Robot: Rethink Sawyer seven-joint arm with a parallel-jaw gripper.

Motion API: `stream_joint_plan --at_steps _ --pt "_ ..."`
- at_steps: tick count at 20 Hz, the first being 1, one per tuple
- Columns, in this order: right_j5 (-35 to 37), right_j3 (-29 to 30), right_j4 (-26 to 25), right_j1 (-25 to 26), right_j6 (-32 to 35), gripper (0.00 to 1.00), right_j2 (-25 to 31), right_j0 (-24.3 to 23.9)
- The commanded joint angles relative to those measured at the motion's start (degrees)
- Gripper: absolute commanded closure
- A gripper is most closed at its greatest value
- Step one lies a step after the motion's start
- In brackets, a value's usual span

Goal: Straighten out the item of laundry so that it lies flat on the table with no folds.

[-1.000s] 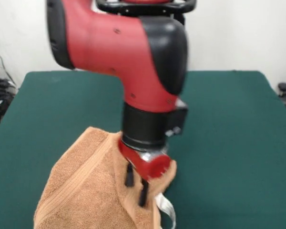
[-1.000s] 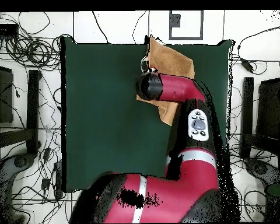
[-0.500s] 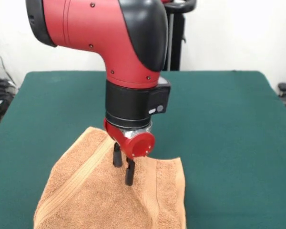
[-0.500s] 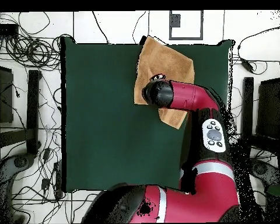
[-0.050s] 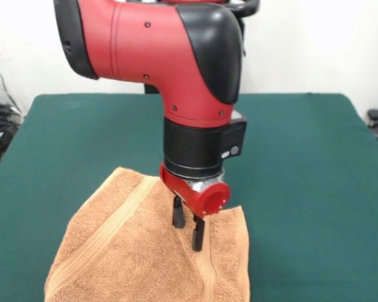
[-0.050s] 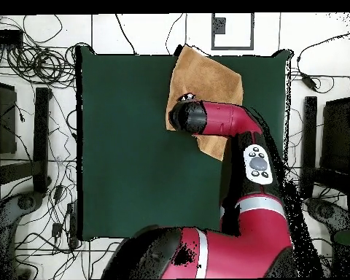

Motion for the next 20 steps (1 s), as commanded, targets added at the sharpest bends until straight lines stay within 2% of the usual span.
stream_joint_plan --at_steps 1,5,9,13,17,20 --pt "2.7 -2.4 -3.2 6.9 -9.5 0.0 6.4 1.7" --pt "1.9 -8.4 -4.1 11.2 -6.4 0.0 3.5 4.2" --pt "3.0 -11.9 -1.5 15.7 -4.9 0.0 4.8 4.2" --pt "4.3 -15.1 -1.4 18.1 -5.3 0.0 5.1 4.4" --pt "6.6 -15.8 -1.7 18.1 -6.5 0.0 5.9 4.2" --pt "7.4 -13.6 0.0 17.5 -8.4 0.0 9.2 2.3"
